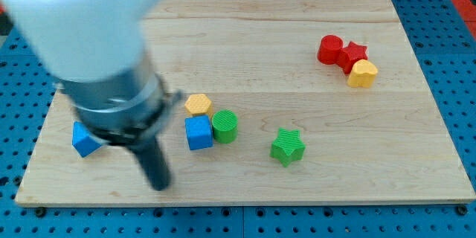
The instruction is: Push the green star into the green circle
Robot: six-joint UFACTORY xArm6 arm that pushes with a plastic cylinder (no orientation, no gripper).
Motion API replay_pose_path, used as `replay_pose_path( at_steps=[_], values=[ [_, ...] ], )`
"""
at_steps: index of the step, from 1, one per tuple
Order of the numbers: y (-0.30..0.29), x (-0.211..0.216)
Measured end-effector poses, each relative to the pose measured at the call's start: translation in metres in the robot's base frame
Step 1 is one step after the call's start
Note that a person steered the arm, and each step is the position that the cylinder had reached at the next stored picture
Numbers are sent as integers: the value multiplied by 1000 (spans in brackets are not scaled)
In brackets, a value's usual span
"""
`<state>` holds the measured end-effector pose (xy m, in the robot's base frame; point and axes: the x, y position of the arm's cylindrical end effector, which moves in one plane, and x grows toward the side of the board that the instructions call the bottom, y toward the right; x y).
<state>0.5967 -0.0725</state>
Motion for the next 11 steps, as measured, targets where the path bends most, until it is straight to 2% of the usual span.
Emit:
replay_pose_path(
  at_steps=[1, 2, 3, 4, 5, 6, 7, 8, 9, 10, 11],
  values=[
    [112, -2],
    [135, -11],
    [124, -42],
    [187, -43],
    [201, -68],
    [159, -58],
    [88, -35],
    [125, -13],
    [167, -43],
    [128, -53],
    [60, -35]
  ],
)
